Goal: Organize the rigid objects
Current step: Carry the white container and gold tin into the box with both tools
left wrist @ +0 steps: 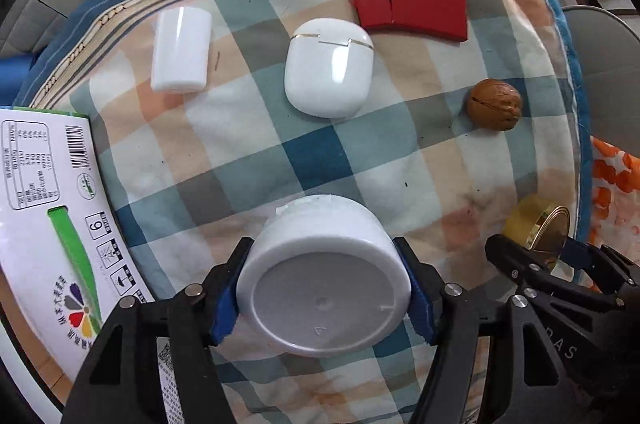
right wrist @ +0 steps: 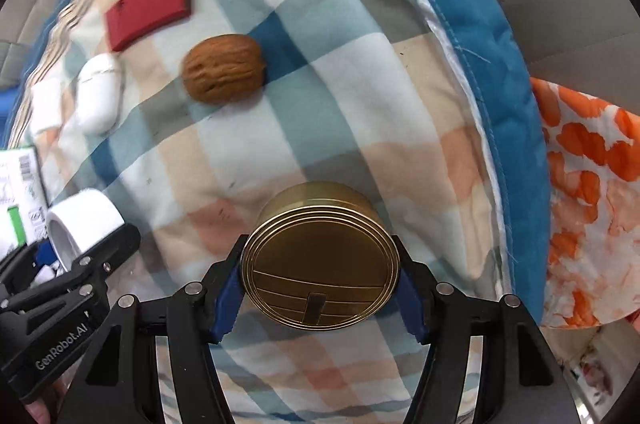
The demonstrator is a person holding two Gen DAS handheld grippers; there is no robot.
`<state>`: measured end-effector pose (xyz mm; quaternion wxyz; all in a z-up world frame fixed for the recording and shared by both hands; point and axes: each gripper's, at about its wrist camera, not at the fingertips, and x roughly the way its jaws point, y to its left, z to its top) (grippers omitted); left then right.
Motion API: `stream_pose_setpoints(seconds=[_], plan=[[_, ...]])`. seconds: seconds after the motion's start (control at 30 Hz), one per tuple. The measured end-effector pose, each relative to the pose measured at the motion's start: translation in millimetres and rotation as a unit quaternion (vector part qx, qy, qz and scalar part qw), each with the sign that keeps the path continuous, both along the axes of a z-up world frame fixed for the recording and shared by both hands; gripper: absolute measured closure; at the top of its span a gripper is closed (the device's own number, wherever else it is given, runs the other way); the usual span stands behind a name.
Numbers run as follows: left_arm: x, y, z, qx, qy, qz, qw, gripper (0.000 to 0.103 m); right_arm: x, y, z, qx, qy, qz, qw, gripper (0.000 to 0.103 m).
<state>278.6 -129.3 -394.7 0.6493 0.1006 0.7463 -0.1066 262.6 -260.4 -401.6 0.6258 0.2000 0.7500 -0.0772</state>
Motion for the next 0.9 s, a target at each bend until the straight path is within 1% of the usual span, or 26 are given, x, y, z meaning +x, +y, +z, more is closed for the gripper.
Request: stream_pose_setpoints(seconds=[0.17,0.3,0.33,0.37,0.4,0.43,0.47,0.5,0.57,0.6,0.63,0.67,0.8,0.9], plan=[[-21.8,13.9,41.6,-0.026,-0.032,0.007,0.9991,0.037,-6.2,18.8,48.3,-0.004,-0.034,0.030,0.999,0.036],[-41.2,33.8,85.1,-0.053,-0.059,0.018,0.9967,0.038,-6.0,36.6,88.4,-0.004,-0.060,0.052,0.997,0.036],[-25.9,35.8,97.7,-0.057,-0.065,0.022,0.9960,0.038,-4.3,37.9,93.0,-0.002,-0.066,0.061,0.996,0.036],[-22.3,44.2,108.4,-0.062,-0.074,0.026,0.9950,0.037,-2.3,39.7,101.5,0.000,-0.074,0.065,0.995,0.036],[-9.5,55.5,119.2,-0.068,-0.081,0.032,0.9939,0.038,6.7,38.3,107.8,0.001,-0.083,0.071,0.994,0.036],[7.5,64.5,132.1,-0.071,-0.085,0.037,0.9931,0.037,6.9,40.3,118.4,0.001,-0.090,0.080,0.993,0.036],[15.7,78.2,140.8,-0.078,-0.090,0.044,0.9919,0.037,8.9,46.0,126.2,0.005,-0.099,0.084,0.992,0.036],[12.2,92.0,151.7,-0.087,-0.096,0.055,0.9901,0.037,13.3,54.2,133.4,0.011,-0.105,0.092,0.990,0.036],[19.0,115.3,162.2,-0.092,-0.104,0.070,0.9879,0.037,13.2,78.2,149.3,0.024,-0.118,0.109,0.987,0.036],[16.1,131.8,171.9,-0.093,-0.110,0.080,0.9863,0.037,15.5,89.5,151.5,0.027,-0.123,0.120,0.985,0.036],[17.0,143.8,171.7,-0.093,-0.117,0.087,0.9849,0.037,16.3,103.1,158.5,0.030,-0.129,0.130,0.983,0.036],[15.0,158.5,177.9,-0.089,-0.124,0.095,0.9838,0.037,18.6,115.2,164.5,0.036,-0.135,0.138,0.981,0.036],[10.1,222.0,190.7,-0.067,-0.146,0.137,0.9775,0.037,27.0,178.1,171.8,0.057,-0.145,0.179,0.972,0.036],[6.4,266.3,186.3,-0.046,-0.147,0.163,0.9745,0.037,34.6,225.3,170.4,0.067,-0.143,0.202,0.967,0.036]])
